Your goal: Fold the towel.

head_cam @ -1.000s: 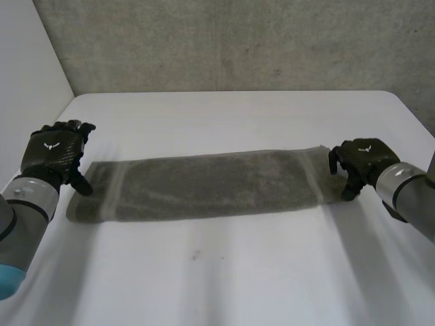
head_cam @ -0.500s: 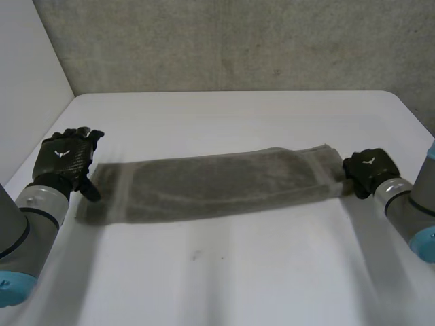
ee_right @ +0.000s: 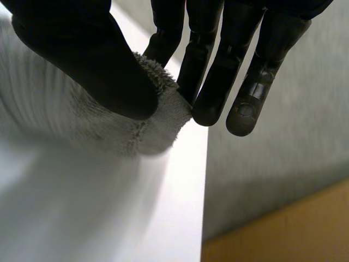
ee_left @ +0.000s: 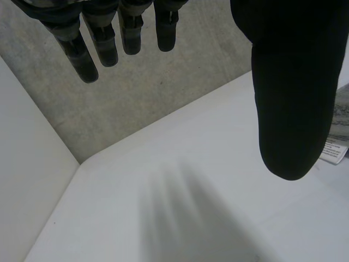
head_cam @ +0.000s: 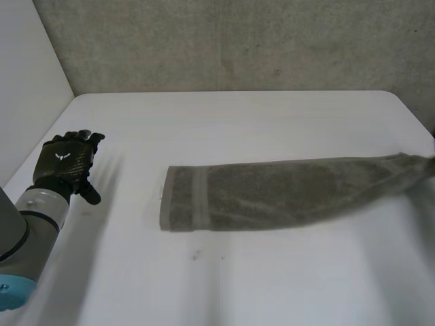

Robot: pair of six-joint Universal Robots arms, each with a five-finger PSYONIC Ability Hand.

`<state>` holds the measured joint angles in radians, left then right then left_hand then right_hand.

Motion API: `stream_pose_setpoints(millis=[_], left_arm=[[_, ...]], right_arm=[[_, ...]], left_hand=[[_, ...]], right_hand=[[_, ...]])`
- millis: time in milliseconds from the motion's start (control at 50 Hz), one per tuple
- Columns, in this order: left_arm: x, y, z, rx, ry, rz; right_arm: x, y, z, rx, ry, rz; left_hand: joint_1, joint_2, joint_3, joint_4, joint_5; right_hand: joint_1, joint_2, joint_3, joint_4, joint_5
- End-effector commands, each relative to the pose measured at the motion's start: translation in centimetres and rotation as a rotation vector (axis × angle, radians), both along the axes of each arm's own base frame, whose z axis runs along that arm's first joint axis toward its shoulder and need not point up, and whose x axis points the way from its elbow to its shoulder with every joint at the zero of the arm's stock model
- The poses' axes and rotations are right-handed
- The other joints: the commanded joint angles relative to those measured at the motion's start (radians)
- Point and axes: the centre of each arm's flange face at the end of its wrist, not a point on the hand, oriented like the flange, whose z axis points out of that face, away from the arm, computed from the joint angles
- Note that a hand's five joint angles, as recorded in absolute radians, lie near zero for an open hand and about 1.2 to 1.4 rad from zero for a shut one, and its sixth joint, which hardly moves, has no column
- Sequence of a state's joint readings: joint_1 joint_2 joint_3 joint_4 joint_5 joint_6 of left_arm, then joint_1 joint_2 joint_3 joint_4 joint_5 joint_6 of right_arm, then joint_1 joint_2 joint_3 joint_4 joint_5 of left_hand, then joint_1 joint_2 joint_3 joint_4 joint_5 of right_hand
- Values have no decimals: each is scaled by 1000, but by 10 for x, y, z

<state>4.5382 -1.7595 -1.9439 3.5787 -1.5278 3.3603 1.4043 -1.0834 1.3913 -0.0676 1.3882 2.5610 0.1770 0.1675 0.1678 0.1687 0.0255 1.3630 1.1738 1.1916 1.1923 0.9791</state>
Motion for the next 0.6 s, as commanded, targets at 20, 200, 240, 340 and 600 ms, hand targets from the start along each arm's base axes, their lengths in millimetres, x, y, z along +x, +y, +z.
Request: stream_pose_setpoints(millis=[20,200,240,340,600], left_arm=[[-3,2,1,-3,1,-8],[-9,7,1,-2,1,-31],[-11,9,1,-2,1,-37],[-11,11,-2,7,-1,-40],[-16,12,-1,3,0,-56]], right_arm=[[119,33,35,-126,-113,289],[290,158,-9,-57,-151,789],[306,178,-22,-35,-138,848],[329,216,-54,23,-98,946],[317,209,-27,15,-178,889]], left_hand=[[1,11,10,10,-22],[1,11,10,10,-22],[1,11,10,10,-22],[-2,8,8,7,-25],[1,11,10,10,-22]], right_hand=[[33,222,205,204,243],[33,222,205,204,243],[33,222,205,204,243],[33,222,205,204,243],[-1189,-999,-1017,-1018,-979]])
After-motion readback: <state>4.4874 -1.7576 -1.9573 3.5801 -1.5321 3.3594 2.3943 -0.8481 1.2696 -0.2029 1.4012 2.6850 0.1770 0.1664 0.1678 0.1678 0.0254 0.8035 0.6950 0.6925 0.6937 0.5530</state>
